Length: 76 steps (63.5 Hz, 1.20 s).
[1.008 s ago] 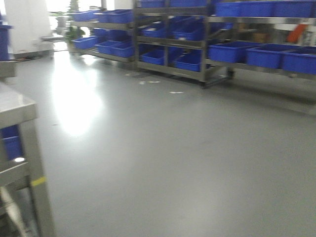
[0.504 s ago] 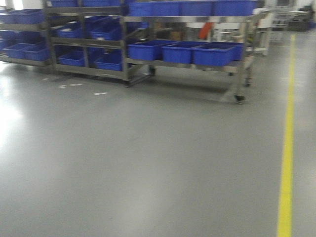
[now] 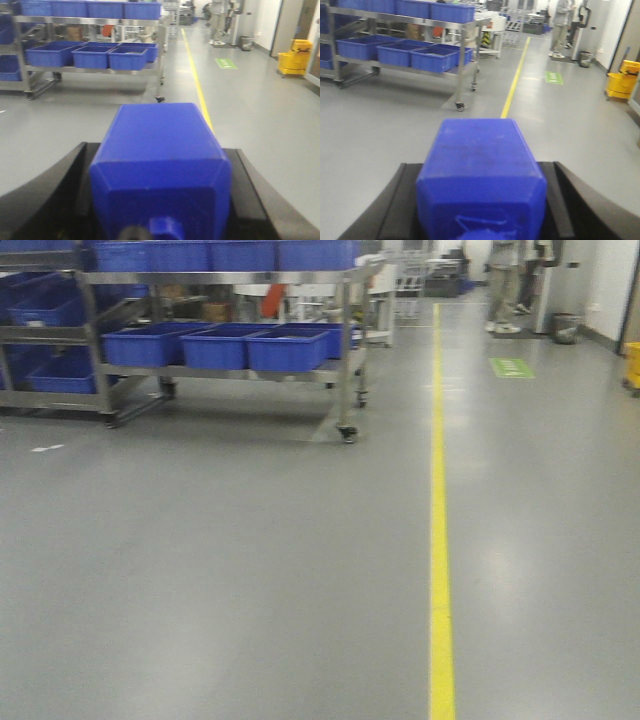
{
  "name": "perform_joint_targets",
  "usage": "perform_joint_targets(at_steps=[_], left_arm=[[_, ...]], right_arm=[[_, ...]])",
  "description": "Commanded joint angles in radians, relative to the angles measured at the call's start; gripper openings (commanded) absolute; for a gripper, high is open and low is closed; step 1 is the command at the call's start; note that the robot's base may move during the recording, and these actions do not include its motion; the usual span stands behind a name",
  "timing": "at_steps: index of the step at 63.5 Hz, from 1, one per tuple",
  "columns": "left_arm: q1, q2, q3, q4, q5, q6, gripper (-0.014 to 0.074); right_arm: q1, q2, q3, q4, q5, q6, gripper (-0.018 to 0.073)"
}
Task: Pick and sort blue part to right shelf
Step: 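Turn the base away from the table toward the aisle, then drive along the aisle carrying both blue parts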
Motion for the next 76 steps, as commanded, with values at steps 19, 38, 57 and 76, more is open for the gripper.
perform_joint_targets(at_steps=[19,38,57,76], left_arm=[[-0.001,0.011,-0.029,-0.008,-0.082,-0.01,0.0332],[-0.001,0.011,-0.029,-0.008,-0.082,-0.01,0.0332],[-0.001,0.011,-0.029,-0.008,-0.082,-0.01,0.0332],[-0.001,0.011,-0.029,-0.008,-0.082,-0.01,0.0332]], right_arm=[[-0.005,0.006,-0.03,-0.009,-0.1,-0.005,0.0267],[-0.005,0.006,-0.03,-0.009,-0.1,-0.005,0.0267],[-0.005,0.006,-0.03,-0.009,-0.1,-0.005,0.0267],[-0.005,0.006,-0.03,-0.009,-0.1,-0.005,0.0267]])
